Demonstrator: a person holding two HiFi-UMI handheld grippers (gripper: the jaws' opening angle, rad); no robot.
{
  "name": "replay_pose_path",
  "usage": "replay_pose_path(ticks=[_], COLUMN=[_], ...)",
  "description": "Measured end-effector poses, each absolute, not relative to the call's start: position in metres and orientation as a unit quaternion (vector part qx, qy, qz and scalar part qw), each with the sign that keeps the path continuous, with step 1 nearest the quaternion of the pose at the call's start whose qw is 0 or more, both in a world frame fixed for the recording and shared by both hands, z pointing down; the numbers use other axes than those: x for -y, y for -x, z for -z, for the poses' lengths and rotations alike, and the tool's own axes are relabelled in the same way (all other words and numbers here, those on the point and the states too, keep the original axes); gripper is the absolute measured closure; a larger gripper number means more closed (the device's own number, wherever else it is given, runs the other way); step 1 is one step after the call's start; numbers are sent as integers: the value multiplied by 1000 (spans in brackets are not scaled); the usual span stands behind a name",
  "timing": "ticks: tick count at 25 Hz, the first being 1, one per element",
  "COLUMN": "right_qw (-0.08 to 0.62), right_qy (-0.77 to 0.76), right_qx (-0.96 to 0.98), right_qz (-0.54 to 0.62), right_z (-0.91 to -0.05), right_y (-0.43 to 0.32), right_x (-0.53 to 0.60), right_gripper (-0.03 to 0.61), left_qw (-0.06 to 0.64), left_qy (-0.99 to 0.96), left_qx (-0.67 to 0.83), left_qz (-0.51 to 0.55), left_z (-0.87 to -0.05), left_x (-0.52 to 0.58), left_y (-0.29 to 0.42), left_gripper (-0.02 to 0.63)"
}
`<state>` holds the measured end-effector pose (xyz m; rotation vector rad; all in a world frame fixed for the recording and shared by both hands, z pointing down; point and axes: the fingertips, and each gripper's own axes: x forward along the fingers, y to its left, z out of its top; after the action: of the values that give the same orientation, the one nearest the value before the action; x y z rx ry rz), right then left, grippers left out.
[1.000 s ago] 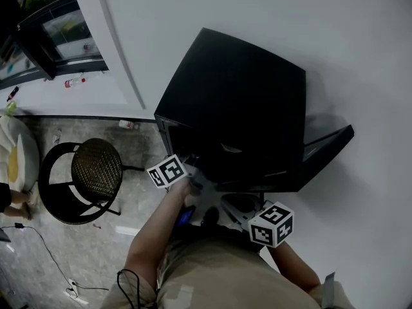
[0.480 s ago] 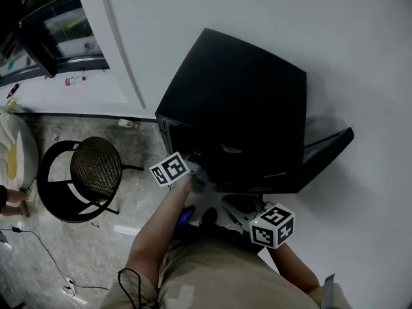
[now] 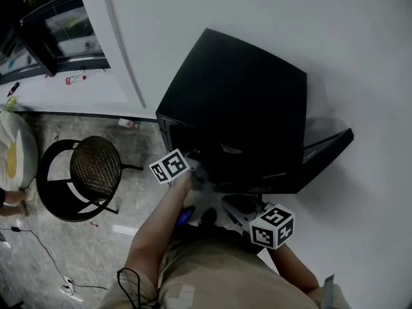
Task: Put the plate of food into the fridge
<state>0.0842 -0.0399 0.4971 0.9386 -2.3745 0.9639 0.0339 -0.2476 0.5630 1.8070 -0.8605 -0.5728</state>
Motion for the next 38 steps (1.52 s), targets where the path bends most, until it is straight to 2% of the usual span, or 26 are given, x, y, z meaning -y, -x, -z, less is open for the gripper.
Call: replay_pose_path(ticks=[38], right_qw=[200], right_qy=[-325], right_qx=[859], right_qz=[-342], right_z=[-497], right_y=[-68], right_x=[45], right_gripper=[552], left_qw=[494], left_qy=[-757], left_qx=[375], left_qz=[207], left_z=[-562], left_x=[231], left_y=[-7], left_gripper=[534])
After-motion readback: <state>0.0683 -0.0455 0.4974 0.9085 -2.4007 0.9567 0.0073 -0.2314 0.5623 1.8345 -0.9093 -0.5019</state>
